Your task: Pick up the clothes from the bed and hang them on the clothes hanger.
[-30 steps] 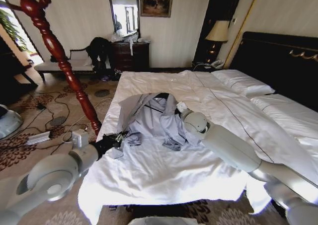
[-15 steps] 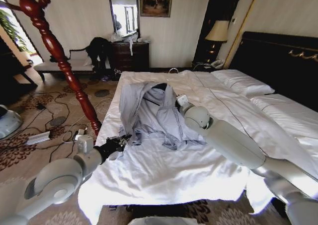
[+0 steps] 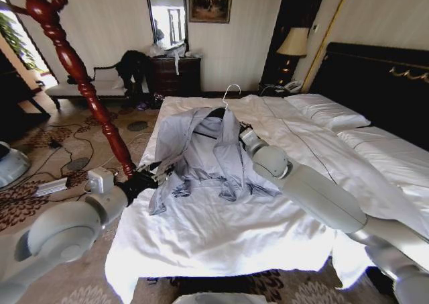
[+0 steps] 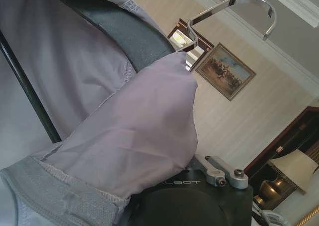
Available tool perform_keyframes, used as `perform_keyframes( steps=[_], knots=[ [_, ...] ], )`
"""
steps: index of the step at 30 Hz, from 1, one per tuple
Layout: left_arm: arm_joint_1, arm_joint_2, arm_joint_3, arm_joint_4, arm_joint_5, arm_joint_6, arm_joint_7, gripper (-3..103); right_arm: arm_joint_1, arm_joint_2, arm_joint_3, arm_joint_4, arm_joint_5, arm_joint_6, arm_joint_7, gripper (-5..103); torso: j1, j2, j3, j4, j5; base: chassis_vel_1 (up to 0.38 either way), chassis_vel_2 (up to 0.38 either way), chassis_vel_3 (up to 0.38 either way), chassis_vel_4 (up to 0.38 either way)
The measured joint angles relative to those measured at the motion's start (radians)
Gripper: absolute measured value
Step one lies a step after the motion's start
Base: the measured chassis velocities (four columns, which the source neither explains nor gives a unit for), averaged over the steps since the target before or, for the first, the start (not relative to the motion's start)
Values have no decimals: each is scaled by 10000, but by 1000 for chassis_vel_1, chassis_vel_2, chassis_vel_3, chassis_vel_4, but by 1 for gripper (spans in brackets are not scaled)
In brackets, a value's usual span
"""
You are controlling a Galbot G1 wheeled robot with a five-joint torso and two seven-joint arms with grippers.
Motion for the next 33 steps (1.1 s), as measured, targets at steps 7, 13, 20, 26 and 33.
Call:
perform_keyframes(
  steps=[7, 13, 20, 26, 33],
  knots=[
    [137, 297, -498, -4, -1865, 850, -915, 100, -784, -407, 623, 205, -105, 172, -159, 23, 0, 0, 0, 1, 3, 0, 0, 0, 0],
    [644, -111, -32, 10, -5214, 2902, -3932, 100, -1169, -860, 1110, 391, 37, 197, -160, 23, 0, 0, 0, 6, -8, 0, 0, 0, 0],
    [469, -269, -96, 5, -5647, 2649, -3231, 100, -1537, -1094, 1451, 549, 51, 242, -165, 23, 1, -1, 1, 3, 0, 0, 0, 0, 0],
    [230, -287, -136, 2, -4813, 1757, -1802, 100, -1860, -1316, 1776, 698, 41, 276, -192, 23, 1, -1, 0, 1, -1, 0, 0, 0, 0],
    [-334, 20, -376, 0, -3096, 361, -401, 100, -2348, -1553, 2316, 1129, -145, 447, -286, 23, 1, -1, 1, 3, 0, 0, 0, 0, 0]
  ],
)
